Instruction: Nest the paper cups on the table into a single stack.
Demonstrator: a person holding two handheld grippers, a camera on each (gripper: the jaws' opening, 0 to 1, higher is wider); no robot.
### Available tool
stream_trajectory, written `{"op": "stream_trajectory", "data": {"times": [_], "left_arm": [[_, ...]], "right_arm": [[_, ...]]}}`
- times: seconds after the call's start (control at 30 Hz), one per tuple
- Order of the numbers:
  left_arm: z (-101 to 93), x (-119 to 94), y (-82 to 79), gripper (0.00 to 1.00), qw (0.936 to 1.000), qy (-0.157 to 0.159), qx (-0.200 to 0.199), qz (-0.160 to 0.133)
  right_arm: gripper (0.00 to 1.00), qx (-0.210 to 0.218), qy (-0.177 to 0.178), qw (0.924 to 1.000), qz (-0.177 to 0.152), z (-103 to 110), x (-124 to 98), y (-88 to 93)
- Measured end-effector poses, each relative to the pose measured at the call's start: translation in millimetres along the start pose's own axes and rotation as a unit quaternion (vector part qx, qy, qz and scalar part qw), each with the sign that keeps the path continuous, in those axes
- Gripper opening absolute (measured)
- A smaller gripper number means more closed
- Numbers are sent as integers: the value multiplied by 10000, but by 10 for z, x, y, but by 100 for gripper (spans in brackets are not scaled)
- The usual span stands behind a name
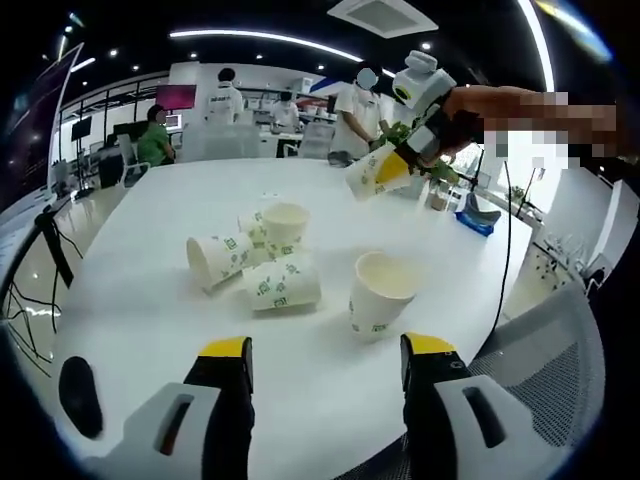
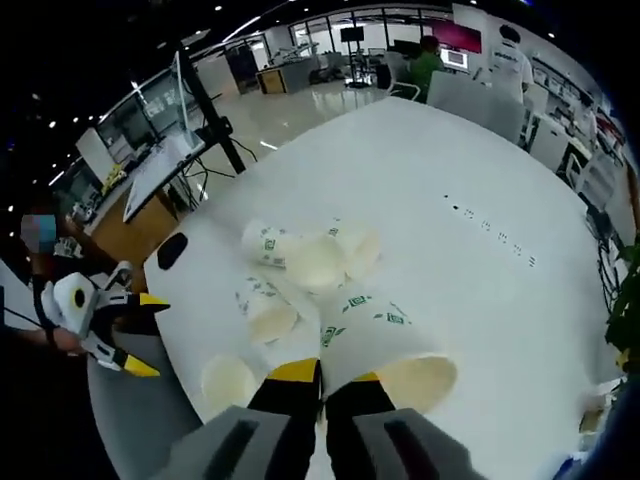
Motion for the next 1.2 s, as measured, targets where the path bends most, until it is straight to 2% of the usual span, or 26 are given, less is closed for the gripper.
{"op": "stream_trajectory", "data": {"times": [0.1,0.17,0.6,0.7,1.2], "left_arm": [[1,1,1,58,10000,-1,0,-11],[4,2,2,58,10000,-7,-2,-17],[-20,-28,-22,58,10000,-12,8,-71],[-18,-30,-27,58,10000,-24,4,-84],[-17,-26,-30,58,9999,-28,4,-108]], "right_arm": [[0,-321,101,9993,137,-3,-2,-46],[0,-484,99,9985,237,92,-30,-32],[0,-944,-128,9948,372,235,-155,-255],[0,-1129,-261,9918,543,340,-149,-269],[0,-1719,-580,9739,1363,789,-4,-98]]}}
Point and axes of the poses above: the point that each gripper's makers call its tool centre point, and the gripper's own axes: x roughly forward along the fingers, z roughly to its left, y roughly out of its underside, the point moved 10 cm from there along -x, roughly backward along the fingers, and after that the axes turned 1 degree about -z, right-handed, at the moved point
